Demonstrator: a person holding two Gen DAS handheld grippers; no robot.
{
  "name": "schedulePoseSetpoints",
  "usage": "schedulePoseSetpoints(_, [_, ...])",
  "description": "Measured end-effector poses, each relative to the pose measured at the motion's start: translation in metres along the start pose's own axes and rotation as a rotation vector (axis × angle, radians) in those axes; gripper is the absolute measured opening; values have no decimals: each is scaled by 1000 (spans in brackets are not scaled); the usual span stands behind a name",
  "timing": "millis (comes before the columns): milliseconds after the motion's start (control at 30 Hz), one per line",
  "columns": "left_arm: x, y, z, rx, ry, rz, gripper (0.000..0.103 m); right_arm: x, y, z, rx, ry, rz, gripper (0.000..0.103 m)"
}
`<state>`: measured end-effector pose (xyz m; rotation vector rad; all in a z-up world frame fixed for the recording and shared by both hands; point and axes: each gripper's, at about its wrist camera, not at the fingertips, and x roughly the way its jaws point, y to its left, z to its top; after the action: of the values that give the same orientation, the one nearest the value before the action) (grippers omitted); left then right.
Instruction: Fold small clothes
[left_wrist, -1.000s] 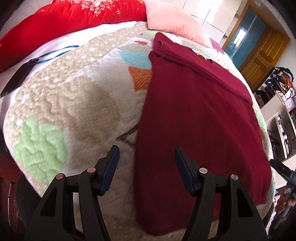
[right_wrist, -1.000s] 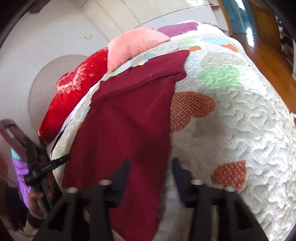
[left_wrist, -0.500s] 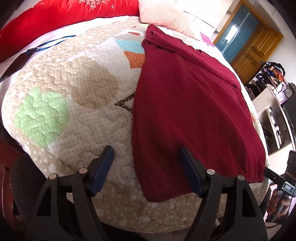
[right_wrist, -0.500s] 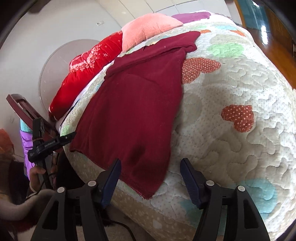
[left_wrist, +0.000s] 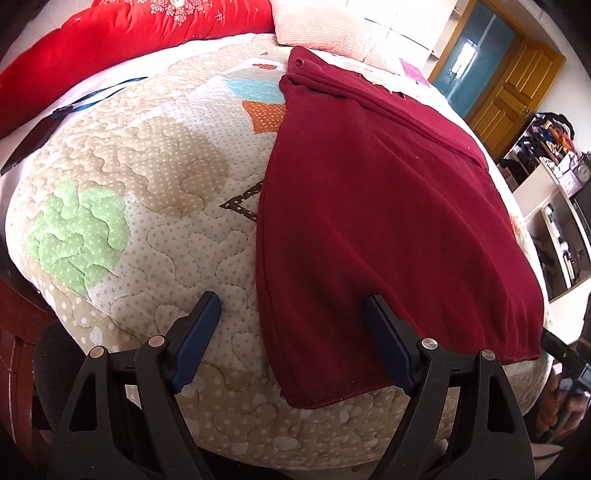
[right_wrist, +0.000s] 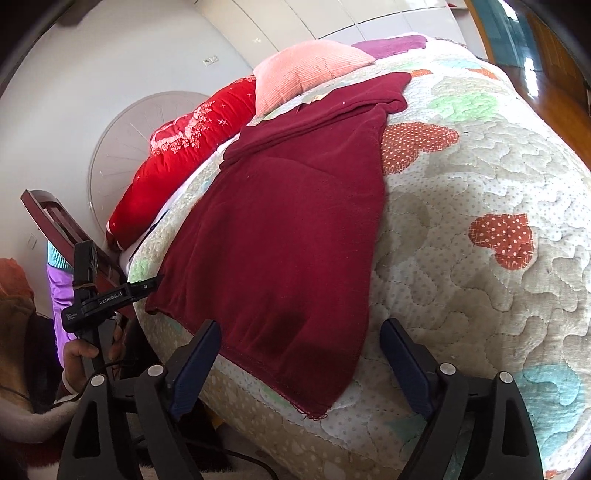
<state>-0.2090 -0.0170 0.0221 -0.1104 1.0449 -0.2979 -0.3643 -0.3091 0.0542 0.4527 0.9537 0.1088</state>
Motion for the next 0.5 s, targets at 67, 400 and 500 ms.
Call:
schedulePoseSetpoints(67, [0, 1, -1, -4, -1, -5, 81, 0, 0, 0, 8, -5, 4, 87])
schedulePoseSetpoints(400, [-3, 1, -4, -4, 8, -14, 81, -3, -4, 0, 28, -20, 28, 88])
schedulePoseSetpoints(500, [-6, 2, -6, -13, 28, -45, 81, -5, -4, 0, 24, -12, 52, 88])
